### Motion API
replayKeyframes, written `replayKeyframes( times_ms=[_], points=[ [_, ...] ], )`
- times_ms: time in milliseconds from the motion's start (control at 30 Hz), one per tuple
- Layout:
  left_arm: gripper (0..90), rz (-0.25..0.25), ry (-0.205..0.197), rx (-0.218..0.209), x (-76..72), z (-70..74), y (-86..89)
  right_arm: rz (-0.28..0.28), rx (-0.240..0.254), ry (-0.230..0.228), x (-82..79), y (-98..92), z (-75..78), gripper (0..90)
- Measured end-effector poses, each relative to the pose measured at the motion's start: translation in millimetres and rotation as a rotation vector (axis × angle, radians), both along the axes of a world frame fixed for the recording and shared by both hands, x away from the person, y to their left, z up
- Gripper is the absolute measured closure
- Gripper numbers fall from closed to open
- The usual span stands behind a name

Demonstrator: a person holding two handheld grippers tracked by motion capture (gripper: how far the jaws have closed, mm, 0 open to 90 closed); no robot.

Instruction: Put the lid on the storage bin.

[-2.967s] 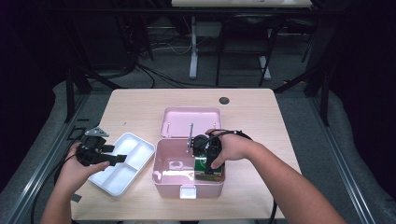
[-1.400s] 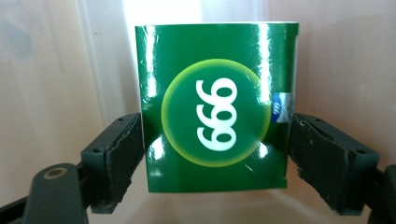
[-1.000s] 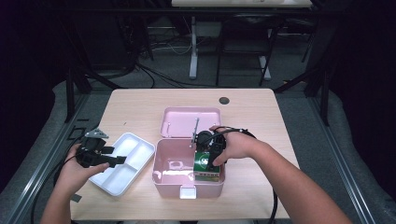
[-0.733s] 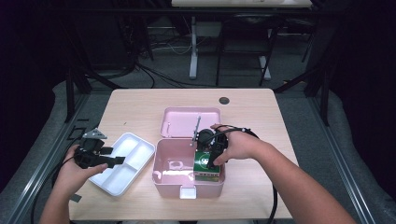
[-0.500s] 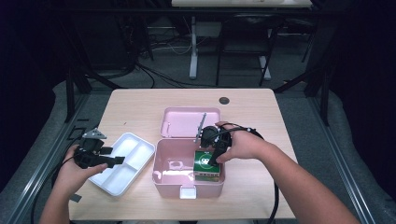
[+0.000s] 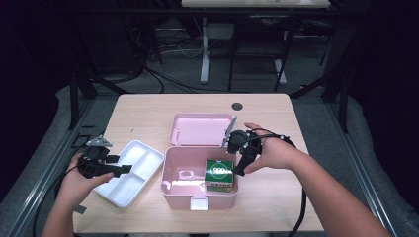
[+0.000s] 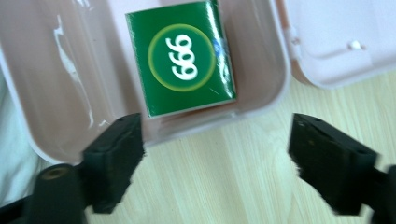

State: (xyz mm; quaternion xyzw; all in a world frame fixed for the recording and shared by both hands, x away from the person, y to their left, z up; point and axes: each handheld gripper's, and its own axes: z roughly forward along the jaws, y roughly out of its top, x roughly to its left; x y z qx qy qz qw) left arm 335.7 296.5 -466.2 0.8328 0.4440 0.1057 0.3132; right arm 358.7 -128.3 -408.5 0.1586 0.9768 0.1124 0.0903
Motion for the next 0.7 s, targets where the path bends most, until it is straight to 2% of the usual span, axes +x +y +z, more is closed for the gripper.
replayKeyframes(
  times_ms=[67, 133, 167, 333, 433, 467, 500, 567, 600, 633, 700],
  points=[
    [33.1, 0.004, -0.002, -0.001, 0.1, 0.0, 0.7, -0.014, 0.011, -0.001, -0.2, -5.6, 2.2, 25.3],
    [33.1, 0.008, -0.001, -0.003, 0.4, -0.6, 1.0, -0.024, 0.023, -0.022, -1.0, -11.2, 4.9, 28.3],
    [33.2, 0.011, -0.001, -0.006, 0.5, -1.2, 0.8, -0.037, 0.042, -0.019, -1.3, -15.0, 5.9, 30.3],
    [33.2, 0.008, 0.000, -0.003, 0.8, -2.6, -0.5, -0.104, 0.092, -0.054, -3.4, -30.0, 5.3, 31.4],
    [33.2, 0.014, -0.004, -0.002, 0.6, -3.5, -0.3, -0.175, 0.107, -0.081, -4.1, -42.8, 0.9, 31.5],
    [33.2, 0.015, -0.004, -0.001, 0.6, -3.8, -0.2, -0.201, 0.113, -0.071, -3.7, -47.0, -0.7, 31.5],
    [33.2, 0.015, -0.003, 0.001, 0.6, -4.3, -0.2, -0.231, 0.117, -0.080, -3.4, -51.2, -3.5, 31.5],
    [33.2, 0.019, -0.007, 0.005, 0.8, -5.4, -0.3, -0.288, 0.094, -0.076, -2.9, -58.2, -9.0, 30.9],
    [33.2, 0.019, -0.006, 0.007, 1.1, -5.9, -0.5, -0.311, 0.095, -0.090, -2.9, -60.4, -11.3, 31.8],
    [33.2, 0.015, -0.012, 0.015, 1.6, -6.3, -0.9, -0.337, 0.100, -0.112, -3.0, -63.5, -13.1, 33.9],
    [33.2, 0.011, -0.017, 0.027, 2.2, -7.3, -2.5, -0.401, 0.137, -0.125, -2.2, -70.9, -18.0, 35.4]
  ],
)
